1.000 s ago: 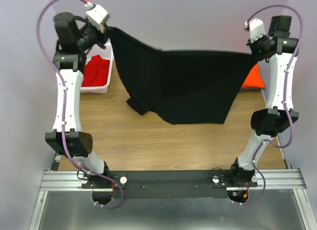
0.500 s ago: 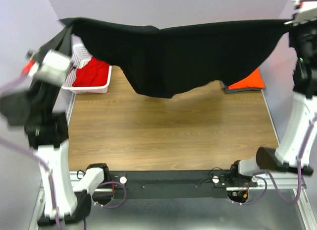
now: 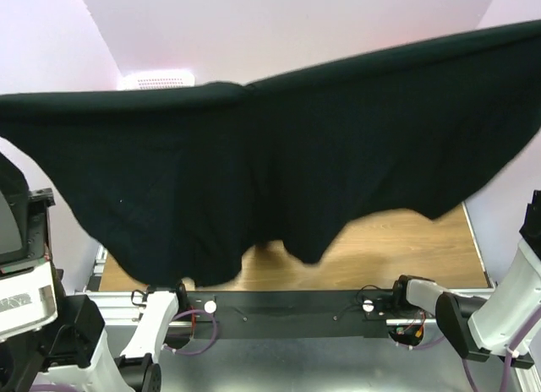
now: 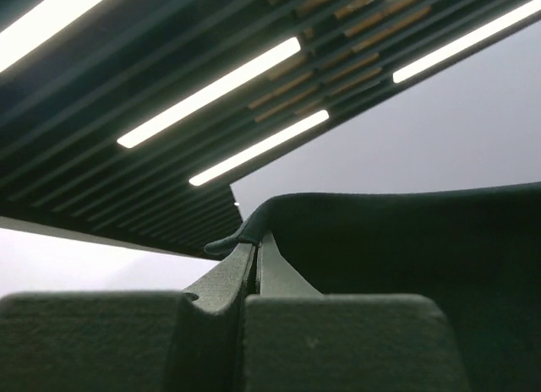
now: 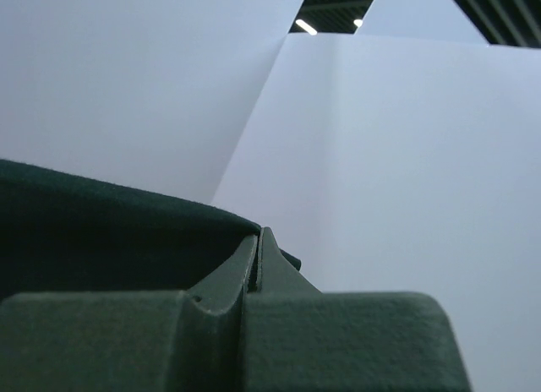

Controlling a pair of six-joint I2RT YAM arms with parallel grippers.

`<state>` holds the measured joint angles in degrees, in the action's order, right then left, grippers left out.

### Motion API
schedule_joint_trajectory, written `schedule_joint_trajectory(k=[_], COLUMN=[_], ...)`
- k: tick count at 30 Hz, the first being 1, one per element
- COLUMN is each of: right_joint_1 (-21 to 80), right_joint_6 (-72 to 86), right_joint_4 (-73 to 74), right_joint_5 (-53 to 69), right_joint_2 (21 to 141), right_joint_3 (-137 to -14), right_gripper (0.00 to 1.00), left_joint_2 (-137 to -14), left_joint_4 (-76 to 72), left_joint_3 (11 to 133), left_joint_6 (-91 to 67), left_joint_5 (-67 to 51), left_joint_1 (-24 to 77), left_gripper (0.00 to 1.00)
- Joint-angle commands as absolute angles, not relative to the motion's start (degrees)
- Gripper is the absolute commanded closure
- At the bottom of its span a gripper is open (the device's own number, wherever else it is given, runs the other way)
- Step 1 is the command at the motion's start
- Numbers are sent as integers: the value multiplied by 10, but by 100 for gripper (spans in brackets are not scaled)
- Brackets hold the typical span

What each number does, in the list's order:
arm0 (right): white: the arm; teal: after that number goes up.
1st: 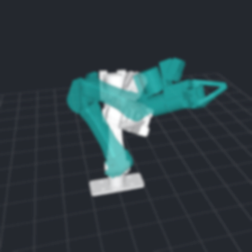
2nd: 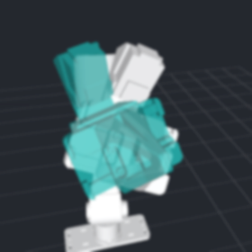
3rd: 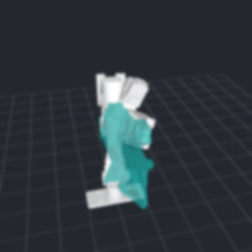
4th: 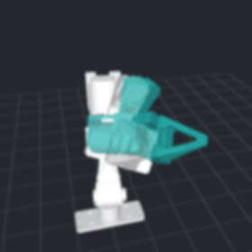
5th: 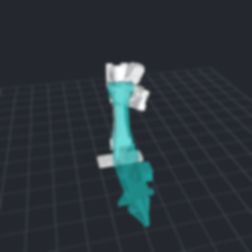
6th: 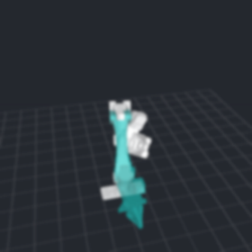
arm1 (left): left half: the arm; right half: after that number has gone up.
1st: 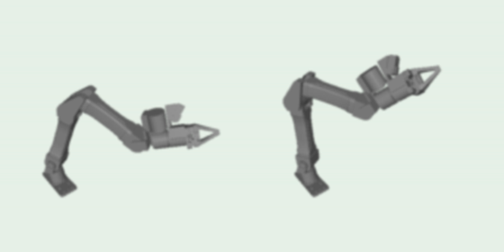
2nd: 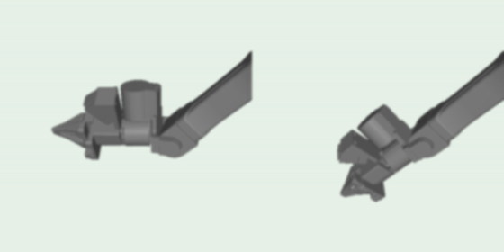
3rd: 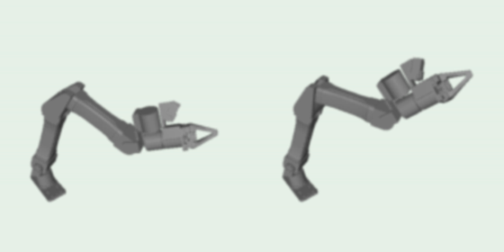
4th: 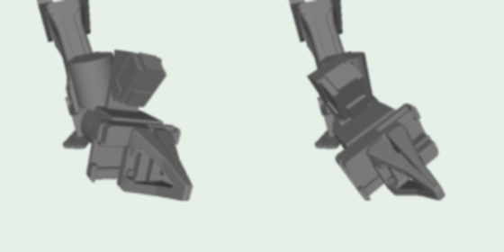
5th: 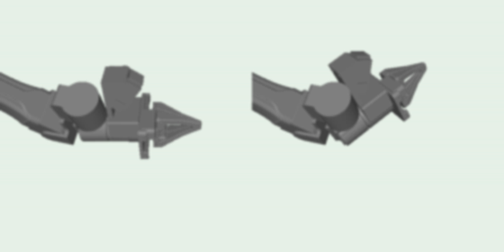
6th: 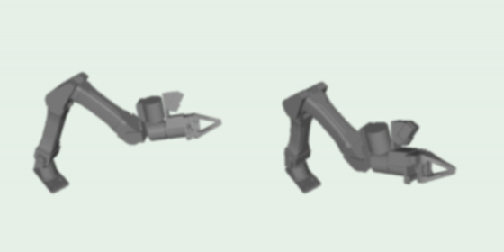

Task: Fold and stack the t-shirts
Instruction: Flatten out the tshirt

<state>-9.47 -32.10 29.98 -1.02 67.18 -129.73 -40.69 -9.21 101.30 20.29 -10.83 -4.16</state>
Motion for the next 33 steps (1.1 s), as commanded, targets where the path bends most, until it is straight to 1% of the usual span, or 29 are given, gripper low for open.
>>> schedule_joint_trajectory(k=[1, 3, 5, 7, 8, 11, 12, 14, 15, 16, 18, 19, 23, 24, 25, 26, 27, 29, 30, 32, 33], right_joint_1=[-103, -103, -103, -103, -103, -103, -103, -103, -103, -102, -90, -84, -69, -59, -53, -47, -37, -22, -18, -11, -10], right_joint_6=[-363, -364, -365, -366, -367, -374, -374, -382, -383, -391, -401, -411, -411, -410, -408, -404, -402, -401, -399, -400, -401], right_joint_4=[274, 272, 272, 272, 272, 273, 274, 280, 280, 280, 274, 263, 227, 221, 213, 208, 207, 207, 207, 207, 207], right_joint_5=[-54, -36, -14, 25, 49, 103, 121, 156, 186, 197, 193, 186, 165, 157, 151, 145, 136, 121, 111, 92, 85], right_joint_2=[714, 720, 715, 707, 697, 673, 671, 664, 667, 672, 689, 720, 817, 838, 859, 910, 932, 1002, 1025, 1080, 1095], right_joint_3=[-1305, -1296, -1248, -1198, -1138, -1048, -997, -944, -899, -880, -844, -820, -807, -812, -821, -845, -862, -913, -928, -961, -991], right_gripper=[99, 100, 99, 99, 99, 99, 99, 99, 100, 99, 99, 99, 99, 100, 99, 100, 99, 99, 99, 99, 99], left_joint_2=[-440, -452, -454, -454, -452, -444, -443, -452, -463, -473, -511, -528, -637, -690, -719, -747, -801, -855, -905, -950, -992], left_joint_4=[-49, -19, -6, 17, 29, 43, 42, 53, 46, 46, 36, 33, 15, 11, 10, 11, 11, 17, 23, 35, 43], left_joint_3=[1040, 1031, 1006, 954, 934, 838, 793, 758, 740, 706, 680, 665, 664, 671, 694, 707, 721, 773, 812, 853, 893], left_joint_6=[256, 265, 283, 299, 301, 316, 315, 319, 313, 319, 323, 317, 300, 296, 291, 285, 280, 269, 265, 254, 250], left_joint_5=[-16, -45, -62, -89, -110, -158, -183, -209, -222, -233, -249, -254, -281, -277, -274, -272, -259, -241, -230, -223, -214], left_joint_1=[-44, -44, -44, -45, -45, -44, -44, -44, -44, -44, -44, -44, -34, -29, -25, -20, -12, -4, -2, -2, 14], left_gripper=[100, 100, 100, 100, 100, 100, 100, 100, 100, 100, 100, 100, 100, 100, 100, 100, 100, 100, 100, 100, 100])
